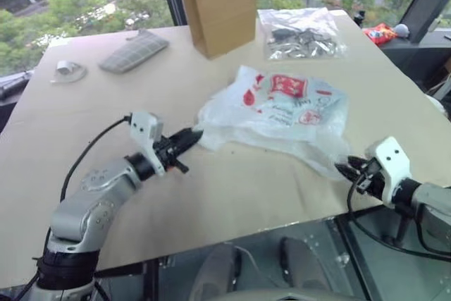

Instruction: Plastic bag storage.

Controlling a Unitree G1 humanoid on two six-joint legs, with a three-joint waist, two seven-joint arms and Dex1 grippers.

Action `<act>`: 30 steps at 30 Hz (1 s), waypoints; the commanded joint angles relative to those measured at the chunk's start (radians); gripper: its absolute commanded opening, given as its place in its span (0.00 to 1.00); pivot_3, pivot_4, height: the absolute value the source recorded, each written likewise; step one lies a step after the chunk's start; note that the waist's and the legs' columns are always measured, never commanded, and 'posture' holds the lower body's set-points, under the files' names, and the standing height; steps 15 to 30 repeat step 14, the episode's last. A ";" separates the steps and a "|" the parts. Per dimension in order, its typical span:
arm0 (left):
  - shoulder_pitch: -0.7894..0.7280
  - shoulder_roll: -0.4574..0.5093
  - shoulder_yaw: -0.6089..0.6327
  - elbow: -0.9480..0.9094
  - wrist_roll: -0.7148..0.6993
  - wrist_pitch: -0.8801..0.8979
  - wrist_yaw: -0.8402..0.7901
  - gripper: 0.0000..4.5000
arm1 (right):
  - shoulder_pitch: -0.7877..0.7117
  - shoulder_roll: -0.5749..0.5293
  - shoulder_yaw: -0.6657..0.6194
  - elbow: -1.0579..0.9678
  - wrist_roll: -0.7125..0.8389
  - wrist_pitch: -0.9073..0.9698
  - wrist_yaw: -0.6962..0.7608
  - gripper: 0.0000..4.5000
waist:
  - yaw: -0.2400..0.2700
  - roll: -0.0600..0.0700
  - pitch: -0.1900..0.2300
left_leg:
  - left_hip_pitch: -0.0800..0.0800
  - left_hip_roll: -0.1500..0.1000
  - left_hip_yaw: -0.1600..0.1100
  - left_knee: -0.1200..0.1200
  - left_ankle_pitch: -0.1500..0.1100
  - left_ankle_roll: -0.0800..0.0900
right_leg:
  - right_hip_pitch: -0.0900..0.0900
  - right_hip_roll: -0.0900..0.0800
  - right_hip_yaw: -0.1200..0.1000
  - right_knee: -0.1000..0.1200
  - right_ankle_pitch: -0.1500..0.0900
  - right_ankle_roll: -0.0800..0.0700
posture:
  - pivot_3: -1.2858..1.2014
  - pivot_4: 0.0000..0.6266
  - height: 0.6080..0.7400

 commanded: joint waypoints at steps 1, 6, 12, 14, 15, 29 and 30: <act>0.087 -0.015 0.066 -0.089 0.033 -0.060 -0.007 0.60 | 0.102 0.008 -0.106 -0.027 -0.032 -0.127 0.080 0.73 | 0.005 0.000 0.000 | 0.000 0.000 0.000 0.000 -0.001 0.000 | 0.000 0.000 0.000 0.000 0.002 0.002 | 0.52 0.24 1.00; 0.219 -0.030 0.117 -0.177 0.081 -0.050 0.048 0.99 | 0.245 0.002 -0.254 -0.018 -0.068 -0.228 0.178 1.00 | 0.012 -0.001 -0.001 | -0.001 0.000 -0.002 0.000 -0.003 0.002 | 0.003 0.000 -0.002 -0.007 0.002 0.003 | 0.52 0.24 1.00; 0.347 -0.021 0.191 -0.245 0.047 -0.025 0.012 0.99 | 0.249 -0.018 -0.341 0.096 -0.122 -0.335 0.263 1.00 | 0.009 -0.001 -0.001 | -0.001 0.001 -0.001 0.000 -0.005 -0.001 | 0.003 0.000 -0.002 -0.008 0.000 0.002 | 0.52 0.24 1.00; 0.343 -0.028 0.194 -0.249 0.048 -0.014 0.029 0.99 | 0.231 -0.016 -0.331 0.121 -0.126 -0.344 0.275 1.00 | 0.010 -0.001 -0.001 | -0.001 0.001 -0.001 0.000 -0.005 -0.001 | 0.003 0.000 -0.003 -0.008 0.000 0.002 | 0.52 0.24 1.00; 0.343 -0.028 0.194 -0.249 0.048 -0.014 0.029 0.99 | 0.231 -0.016 -0.331 0.121 -0.126 -0.344 0.275 1.00 | 0.010 -0.001 -0.001 | -0.001 0.001 -0.001 0.000 -0.005 -0.001 | 0.003 0.000 -0.003 -0.008 0.000 0.002 | 0.52 0.24 1.00; 0.343 -0.028 0.194 -0.249 0.048 -0.014 0.029 0.99 | 0.231 -0.016 -0.331 0.121 -0.126 -0.344 0.275 1.00 | 0.010 -0.001 -0.001 | -0.001 0.001 -0.001 0.000 -0.005 -0.001 | 0.003 0.000 -0.003 -0.008 0.000 0.002 | 0.52 0.24 1.00; 0.343 -0.028 0.194 -0.249 0.048 -0.014 0.029 0.99 | 0.231 -0.016 -0.331 0.121 -0.126 -0.344 0.275 1.00 | 0.010 -0.001 -0.001 | -0.001 0.001 -0.001 0.000 -0.005 -0.001 | 0.003 0.000 -0.003 -0.008 0.000 0.002 | 0.52 0.24 1.00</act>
